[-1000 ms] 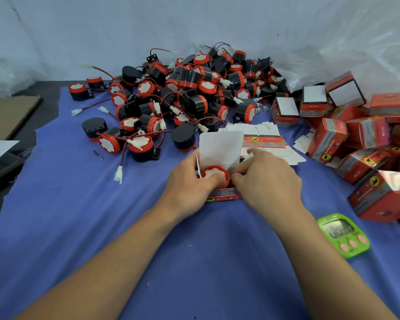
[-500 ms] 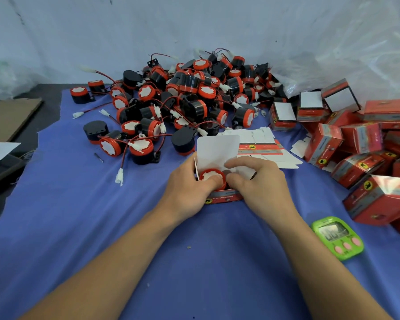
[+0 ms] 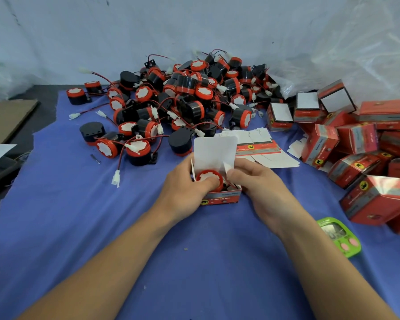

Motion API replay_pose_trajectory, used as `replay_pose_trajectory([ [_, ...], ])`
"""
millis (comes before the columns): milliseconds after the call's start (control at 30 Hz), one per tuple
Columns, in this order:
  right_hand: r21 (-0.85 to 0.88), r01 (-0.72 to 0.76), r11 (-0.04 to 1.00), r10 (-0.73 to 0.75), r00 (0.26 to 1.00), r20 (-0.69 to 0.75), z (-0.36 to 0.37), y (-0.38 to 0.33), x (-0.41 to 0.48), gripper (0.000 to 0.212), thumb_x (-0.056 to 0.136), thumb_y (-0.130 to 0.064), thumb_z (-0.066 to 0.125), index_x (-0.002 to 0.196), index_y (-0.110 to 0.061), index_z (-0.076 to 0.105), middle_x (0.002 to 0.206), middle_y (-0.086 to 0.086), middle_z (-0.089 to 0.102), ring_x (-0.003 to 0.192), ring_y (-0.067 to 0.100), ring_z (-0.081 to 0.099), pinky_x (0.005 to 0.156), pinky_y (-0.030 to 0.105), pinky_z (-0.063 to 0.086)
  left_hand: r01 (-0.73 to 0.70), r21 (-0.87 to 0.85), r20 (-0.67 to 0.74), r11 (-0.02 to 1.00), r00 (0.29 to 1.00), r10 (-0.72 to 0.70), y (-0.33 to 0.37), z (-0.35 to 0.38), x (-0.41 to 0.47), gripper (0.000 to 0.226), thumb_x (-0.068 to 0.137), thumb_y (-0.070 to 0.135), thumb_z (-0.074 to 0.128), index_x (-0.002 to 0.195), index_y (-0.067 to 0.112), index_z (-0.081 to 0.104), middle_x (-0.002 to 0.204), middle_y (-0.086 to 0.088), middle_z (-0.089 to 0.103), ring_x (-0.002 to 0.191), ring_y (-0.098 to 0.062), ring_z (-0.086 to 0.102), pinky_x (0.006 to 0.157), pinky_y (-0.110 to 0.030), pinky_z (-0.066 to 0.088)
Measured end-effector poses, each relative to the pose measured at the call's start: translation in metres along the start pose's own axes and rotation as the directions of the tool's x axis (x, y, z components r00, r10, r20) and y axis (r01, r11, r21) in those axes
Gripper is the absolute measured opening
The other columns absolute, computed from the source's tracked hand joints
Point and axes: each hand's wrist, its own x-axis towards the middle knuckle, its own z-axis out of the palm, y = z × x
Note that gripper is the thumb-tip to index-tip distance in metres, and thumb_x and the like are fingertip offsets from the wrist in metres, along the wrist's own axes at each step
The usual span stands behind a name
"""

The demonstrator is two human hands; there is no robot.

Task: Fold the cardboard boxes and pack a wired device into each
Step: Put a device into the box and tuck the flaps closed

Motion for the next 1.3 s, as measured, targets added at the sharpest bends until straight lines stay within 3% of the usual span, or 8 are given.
replay_pose_trajectory([
  [200, -0.169, 0.021, 0.985, -0.035, 0.996, -0.079, 0.006, 0.003, -0.001, 0.040, 0.086, 0.002, 0.074, 0.119, -0.020, 0.072, 0.108, -0.003, 0.079, 0.101, 0.016, 0.076, 0.093, 0.038, 0.060, -0.008, -0.012, 0.004, 1.000, 1.000, 0.008, 0.000, 0.000, -0.001, 0.050, 0.093, 0.027, 0.074, 0.138, 0.039, 0.057, 0.124, 0.018, 0.071, 0.110, -0.005, 0.067, 0.094, -0.036, 0.059],
  [367, -0.214, 0.035, 0.976, -0.061, 0.991, -0.118, 0.009, 0.002, -0.001, 0.037, 0.084, -0.002, 0.076, 0.114, -0.023, 0.074, 0.102, -0.006, 0.080, 0.096, 0.013, 0.077, 0.089, 0.035, 0.061, -0.001, -0.060, 0.030, 0.998, 1.000, 0.003, 0.000, 0.000, -0.002, 0.057, 0.081, 0.042, 0.070, 0.137, 0.042, 0.058, 0.122, 0.019, 0.071, 0.109, -0.004, 0.068, 0.095, -0.038, 0.059],
  [500, -0.201, -0.008, 0.980, -0.020, 0.990, -0.136, 0.008, 0.001, 0.002, 0.036, 0.082, 0.001, 0.078, 0.109, -0.023, 0.075, 0.099, -0.005, 0.080, 0.094, 0.015, 0.077, 0.090, 0.038, 0.061, 0.026, -0.228, 0.072, 0.973, 0.997, -0.010, 0.002, -0.004, -0.001, 0.052, 0.079, 0.036, 0.059, 0.131, 0.039, 0.063, 0.123, 0.011, 0.074, 0.113, -0.014, 0.070, 0.099, -0.045, 0.057],
  [667, -0.123, -0.085, 0.989, 0.070, 0.990, -0.124, 0.007, 0.001, 0.007, 0.037, 0.083, 0.002, 0.079, 0.111, -0.021, 0.073, 0.100, -0.003, 0.081, 0.095, 0.016, 0.078, 0.093, 0.040, 0.061, 0.123, -0.466, 0.117, 0.876, 0.990, -0.077, 0.000, -0.016, 0.001, 0.050, 0.087, 0.030, 0.041, 0.128, 0.020, 0.069, 0.122, -0.006, 0.076, 0.113, -0.023, 0.071, 0.098, -0.039, 0.057],
  [833, -0.158, -0.078, 0.984, 0.068, 0.995, -0.069, 0.004, 0.003, 0.008, 0.034, 0.087, -0.001, 0.073, 0.115, -0.021, 0.072, 0.103, -0.002, 0.080, 0.097, 0.018, 0.077, 0.092, 0.040, 0.060, 0.039, -0.189, 0.109, 0.981, 0.994, -0.018, -0.006, -0.010, 0.000, 0.035, 0.108, 0.011, 0.048, 0.122, 0.035, 0.068, 0.118, 0.012, 0.076, 0.110, -0.009, 0.071, 0.095, -0.031, 0.057],
  [900, -0.164, -0.075, 0.984, 0.068, 0.997, -0.048, 0.002, 0.003, 0.009, 0.030, 0.093, -0.004, 0.068, 0.117, -0.021, 0.071, 0.106, -0.002, 0.080, 0.099, 0.018, 0.077, 0.091, 0.038, 0.059, 0.035, -0.117, 0.099, 0.993, 0.995, -0.023, -0.007, -0.007, 0.000, 0.039, 0.105, 0.012, 0.054, 0.129, 0.042, 0.063, 0.121, 0.016, 0.074, 0.112, -0.007, 0.069, 0.099, -0.038, 0.057],
  [1033, -0.120, -0.089, 0.989, 0.088, 0.996, -0.015, -0.004, 0.001, 0.009, 0.024, 0.101, -0.010, 0.059, 0.119, -0.019, 0.072, 0.108, -0.002, 0.080, 0.100, 0.015, 0.076, 0.084, 0.030, 0.059, 0.028, -0.085, 0.080, 0.996, 0.997, -0.021, -0.005, -0.006, 0.000, 0.049, 0.092, 0.028, 0.058, 0.139, 0.042, 0.057, 0.124, 0.016, 0.073, 0.113, -0.008, 0.069, 0.099, -0.046, 0.057],
  [1300, -0.177, -0.086, 0.981, 0.085, 0.996, -0.015, 0.000, -0.001, 0.008, 0.031, 0.097, 0.000, 0.062, 0.119, -0.020, 0.070, 0.106, -0.002, 0.080, 0.099, 0.018, 0.077, 0.092, 0.039, 0.061, 0.023, -0.089, 0.019, 0.996, 1.000, -0.022, -0.006, -0.004, 0.000, 0.055, 0.085, 0.033, 0.060, 0.138, 0.043, 0.058, 0.120, 0.017, 0.074, 0.106, -0.005, 0.072, 0.093, -0.045, 0.060],
])
